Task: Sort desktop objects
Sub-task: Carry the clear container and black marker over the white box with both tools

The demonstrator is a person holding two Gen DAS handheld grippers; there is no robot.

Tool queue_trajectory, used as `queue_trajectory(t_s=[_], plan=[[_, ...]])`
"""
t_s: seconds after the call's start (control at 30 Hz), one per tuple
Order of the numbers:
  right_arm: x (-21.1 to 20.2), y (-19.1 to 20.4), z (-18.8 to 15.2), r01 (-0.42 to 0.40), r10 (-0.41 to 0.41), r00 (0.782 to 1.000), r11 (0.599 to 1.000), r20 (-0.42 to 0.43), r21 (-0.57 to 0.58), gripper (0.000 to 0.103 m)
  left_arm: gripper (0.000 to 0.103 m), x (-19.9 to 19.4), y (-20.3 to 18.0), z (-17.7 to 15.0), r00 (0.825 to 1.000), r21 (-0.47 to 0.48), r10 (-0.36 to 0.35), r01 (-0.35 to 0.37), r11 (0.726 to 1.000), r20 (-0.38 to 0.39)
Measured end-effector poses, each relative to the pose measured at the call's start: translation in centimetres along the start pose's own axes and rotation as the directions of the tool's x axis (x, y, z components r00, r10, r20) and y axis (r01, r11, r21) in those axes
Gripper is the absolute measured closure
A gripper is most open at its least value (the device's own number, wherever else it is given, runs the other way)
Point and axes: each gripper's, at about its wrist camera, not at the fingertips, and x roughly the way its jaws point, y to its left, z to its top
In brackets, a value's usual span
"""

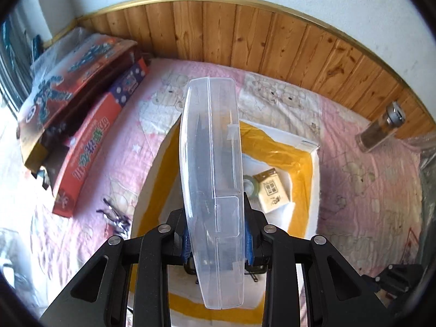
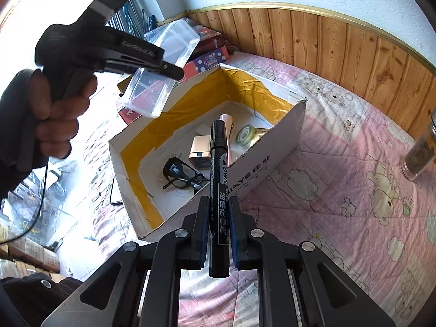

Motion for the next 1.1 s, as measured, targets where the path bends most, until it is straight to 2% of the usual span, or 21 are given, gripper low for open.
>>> queue_trajectory(t_s=[0.47, 0.8, 0.9, 1.1], plan=[[3.5, 1.5, 3.8, -0.008, 0.007, 1.000, 0.999, -0.012, -0.043, 0.088, 0.073, 6.8, -0.4, 2.5, 0.987, 0.147, 0.026, -0.002, 0.989, -0.156], [5.9, 1.8, 6.0, 0.040, -0.048, 0.997, 0.993, -0.068, -0.110, 0.088, 0.073, 10.0, -0.6, 3.4, 0.974, 0.204, 0.033, 0.014, 0.979, -0.225], [6.4, 1.1, 6.6, 0.043, -0.049, 0.995, 0.996, -0.085, -0.072, 0.088, 0.073, 10.7, -0.7, 3.7, 0.971, 0.220, 0.034, 0.019, 0.975, -0.235], [7.4, -0.5, 7.7, -0.003, 0.011, 0.994, 0.997, -0.106, 0.074, 0.088, 0.073, 12.0, 0.1, 3.5, 0.961, 0.194, 0.034, 0.020, 0.981, -0.273]])
